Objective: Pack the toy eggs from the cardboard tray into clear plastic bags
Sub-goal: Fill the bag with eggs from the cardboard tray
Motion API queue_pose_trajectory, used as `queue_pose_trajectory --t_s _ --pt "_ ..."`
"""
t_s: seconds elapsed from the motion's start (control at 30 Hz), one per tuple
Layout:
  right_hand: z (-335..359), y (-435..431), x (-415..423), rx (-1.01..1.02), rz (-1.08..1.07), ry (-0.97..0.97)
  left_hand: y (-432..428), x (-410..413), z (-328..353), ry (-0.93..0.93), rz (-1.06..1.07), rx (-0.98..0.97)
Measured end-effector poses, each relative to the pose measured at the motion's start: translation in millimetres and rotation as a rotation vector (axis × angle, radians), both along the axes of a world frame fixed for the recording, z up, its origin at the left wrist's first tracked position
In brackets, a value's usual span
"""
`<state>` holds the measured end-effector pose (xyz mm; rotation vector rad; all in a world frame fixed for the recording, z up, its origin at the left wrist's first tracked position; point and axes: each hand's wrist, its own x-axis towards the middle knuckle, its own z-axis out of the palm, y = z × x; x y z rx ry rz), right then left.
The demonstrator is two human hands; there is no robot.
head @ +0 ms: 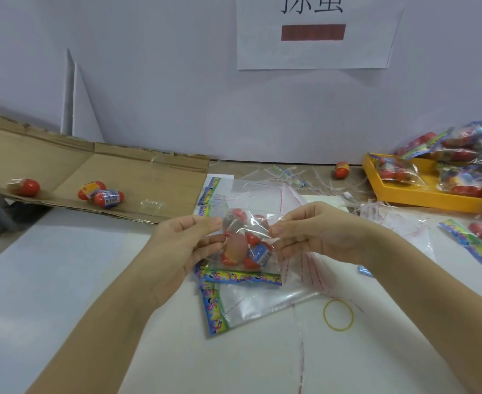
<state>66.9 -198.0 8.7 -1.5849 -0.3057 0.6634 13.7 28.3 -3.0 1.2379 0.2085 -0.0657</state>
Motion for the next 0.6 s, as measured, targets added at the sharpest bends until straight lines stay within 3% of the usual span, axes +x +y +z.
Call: queue_pose_trajectory --t_s 0.33,0.6 --pt "-2.9 2.1 -5.3 0.04 -0.068 0.044 -1.1 0.3 -3.1 -0.004 -0.024 -0.113" --pt "-4.7 1.0 -3.4 0.099 -0.105 0.062 -3.8 -0.3 -5.8 -0.066 -0.016 0.004"
